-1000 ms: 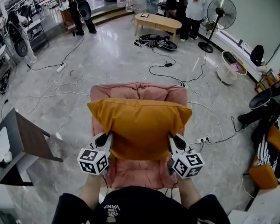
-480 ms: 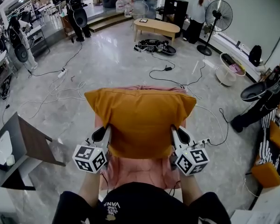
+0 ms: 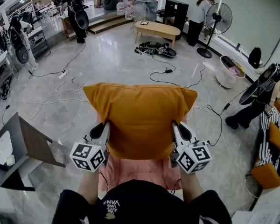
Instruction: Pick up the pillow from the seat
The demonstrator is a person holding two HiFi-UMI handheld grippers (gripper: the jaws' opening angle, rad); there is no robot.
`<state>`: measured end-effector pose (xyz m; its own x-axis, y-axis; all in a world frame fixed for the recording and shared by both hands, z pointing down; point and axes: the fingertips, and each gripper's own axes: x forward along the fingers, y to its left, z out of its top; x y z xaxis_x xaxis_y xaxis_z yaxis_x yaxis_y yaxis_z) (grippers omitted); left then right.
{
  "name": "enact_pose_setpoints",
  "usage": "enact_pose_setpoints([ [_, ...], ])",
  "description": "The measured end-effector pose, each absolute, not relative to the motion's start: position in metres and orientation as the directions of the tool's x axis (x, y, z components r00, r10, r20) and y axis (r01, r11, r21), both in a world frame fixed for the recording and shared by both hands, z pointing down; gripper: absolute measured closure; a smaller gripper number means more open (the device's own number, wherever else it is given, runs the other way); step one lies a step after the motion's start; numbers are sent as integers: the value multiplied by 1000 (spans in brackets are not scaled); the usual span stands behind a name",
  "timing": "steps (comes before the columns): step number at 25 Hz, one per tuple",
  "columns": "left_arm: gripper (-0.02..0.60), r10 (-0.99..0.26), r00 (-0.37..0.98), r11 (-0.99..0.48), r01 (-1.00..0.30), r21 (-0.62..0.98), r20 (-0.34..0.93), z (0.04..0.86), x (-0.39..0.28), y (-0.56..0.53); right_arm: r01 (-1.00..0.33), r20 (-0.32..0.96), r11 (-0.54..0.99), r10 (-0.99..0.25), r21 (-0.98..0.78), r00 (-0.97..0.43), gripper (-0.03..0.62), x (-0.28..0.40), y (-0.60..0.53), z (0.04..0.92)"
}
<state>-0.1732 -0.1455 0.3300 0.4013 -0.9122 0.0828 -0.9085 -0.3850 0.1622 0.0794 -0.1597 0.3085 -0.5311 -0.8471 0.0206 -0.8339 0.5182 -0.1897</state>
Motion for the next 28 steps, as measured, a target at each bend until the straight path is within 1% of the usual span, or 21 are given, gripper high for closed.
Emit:
enact_pose_setpoints([
  [12,558,-924,376,-365,-920,140,64,321,-191,-148,-827,15,539,-836,-164,-548,578,61,-168,304],
  [28,558,-929,362,-347,-925,152,78,332,-193,-146,-826,33,538,-834,-169,-551,579,59,-171,314],
])
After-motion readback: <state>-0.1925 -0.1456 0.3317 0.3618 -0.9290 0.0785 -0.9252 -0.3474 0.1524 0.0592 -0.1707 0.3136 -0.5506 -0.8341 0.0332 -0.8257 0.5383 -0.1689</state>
